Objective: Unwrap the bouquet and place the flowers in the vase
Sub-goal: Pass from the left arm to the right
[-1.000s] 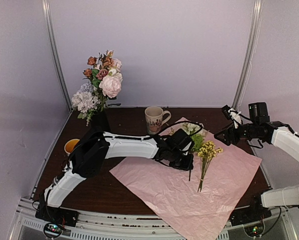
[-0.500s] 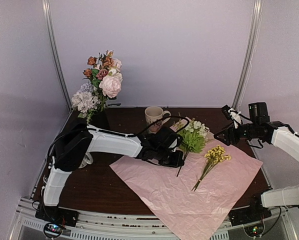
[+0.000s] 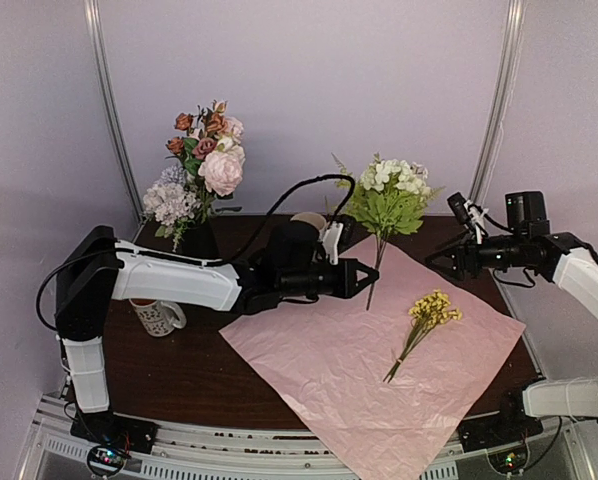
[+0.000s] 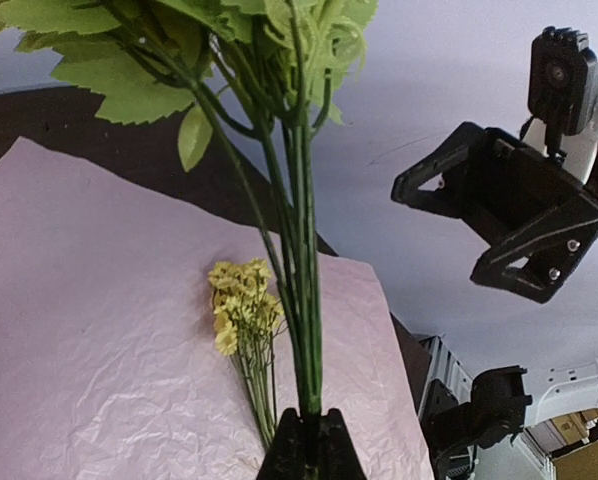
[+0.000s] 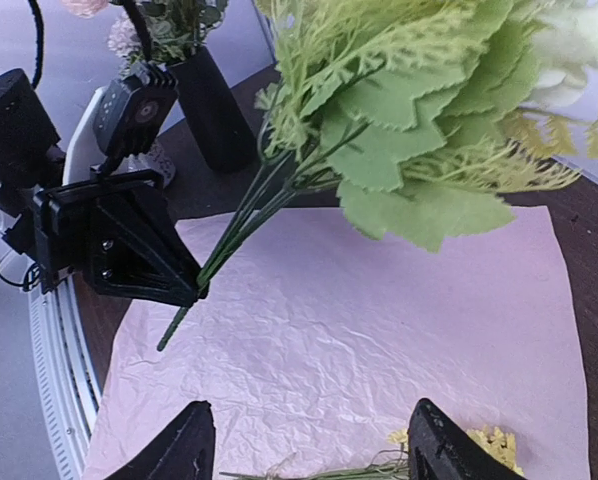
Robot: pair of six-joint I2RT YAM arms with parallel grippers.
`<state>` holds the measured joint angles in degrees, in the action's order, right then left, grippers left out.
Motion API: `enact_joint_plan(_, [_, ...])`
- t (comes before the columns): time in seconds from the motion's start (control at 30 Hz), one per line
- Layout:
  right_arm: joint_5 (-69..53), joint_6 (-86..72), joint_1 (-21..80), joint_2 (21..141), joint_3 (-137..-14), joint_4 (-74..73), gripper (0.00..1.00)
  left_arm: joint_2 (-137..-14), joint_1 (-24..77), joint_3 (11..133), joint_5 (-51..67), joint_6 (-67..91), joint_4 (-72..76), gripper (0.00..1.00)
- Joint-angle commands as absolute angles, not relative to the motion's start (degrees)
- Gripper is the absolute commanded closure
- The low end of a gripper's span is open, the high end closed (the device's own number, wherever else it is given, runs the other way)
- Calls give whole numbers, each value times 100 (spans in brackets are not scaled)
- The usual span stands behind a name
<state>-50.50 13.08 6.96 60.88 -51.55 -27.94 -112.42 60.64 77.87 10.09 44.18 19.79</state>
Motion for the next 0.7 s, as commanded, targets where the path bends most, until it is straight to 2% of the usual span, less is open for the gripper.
enact_joint_plan(0.0, [-6000,1218,998,5981,-5640,-3214,34,-10877,6047,7786,912,4100,3609,100])
enact_joint_plan(0.3, [-6384,435,1746,5990,-5654,-2317,35,-10815,6047,8015,1063,4145,4426,100])
enact_joint_plan(0.5, [-6202,90,2212,6141,-5611,-1842,39,-10854,6056,8023,1336,4304,4860,100])
enact_joint_plan(0.67, [-6085,13,2478,6449,-5777,-1781,46,-10884,6079,8067,1482,4331,4983,100])
